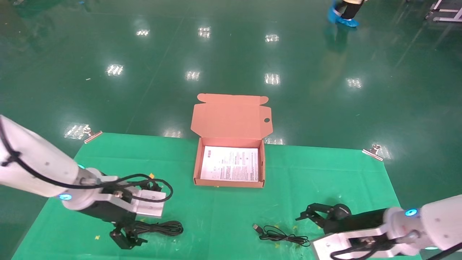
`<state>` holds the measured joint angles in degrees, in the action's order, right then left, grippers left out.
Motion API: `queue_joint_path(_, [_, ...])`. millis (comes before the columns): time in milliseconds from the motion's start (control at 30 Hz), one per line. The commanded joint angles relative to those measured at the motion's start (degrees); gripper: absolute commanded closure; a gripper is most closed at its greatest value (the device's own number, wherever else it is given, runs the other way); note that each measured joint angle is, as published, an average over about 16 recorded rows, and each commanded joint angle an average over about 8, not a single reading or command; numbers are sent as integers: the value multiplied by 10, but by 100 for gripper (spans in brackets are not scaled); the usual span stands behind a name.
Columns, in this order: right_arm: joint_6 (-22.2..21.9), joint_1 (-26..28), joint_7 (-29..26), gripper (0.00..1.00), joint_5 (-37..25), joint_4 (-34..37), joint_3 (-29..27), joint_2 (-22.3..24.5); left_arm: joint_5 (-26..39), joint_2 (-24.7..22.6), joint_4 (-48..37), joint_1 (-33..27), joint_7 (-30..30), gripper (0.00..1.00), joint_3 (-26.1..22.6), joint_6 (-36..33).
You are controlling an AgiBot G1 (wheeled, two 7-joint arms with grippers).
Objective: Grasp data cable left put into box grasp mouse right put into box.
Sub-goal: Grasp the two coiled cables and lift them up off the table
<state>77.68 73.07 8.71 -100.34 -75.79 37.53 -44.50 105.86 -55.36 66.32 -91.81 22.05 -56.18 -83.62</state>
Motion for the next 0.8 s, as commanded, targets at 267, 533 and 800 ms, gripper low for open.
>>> queue_joint_path(267, [-71,-32,-34,0,-65,49,19,-49,13,-49,-143,28,-18,0,-6,60])
queue_joint_path(533, [-109,-32,-37,0,-97,118,31,-99,20,-92,-277,28,-55,0,-5,112])
queue_joint_path(800, [-133,-22,-20,0,-119,182,41,-134,23,-127,-389,18,-110,0,-4,150])
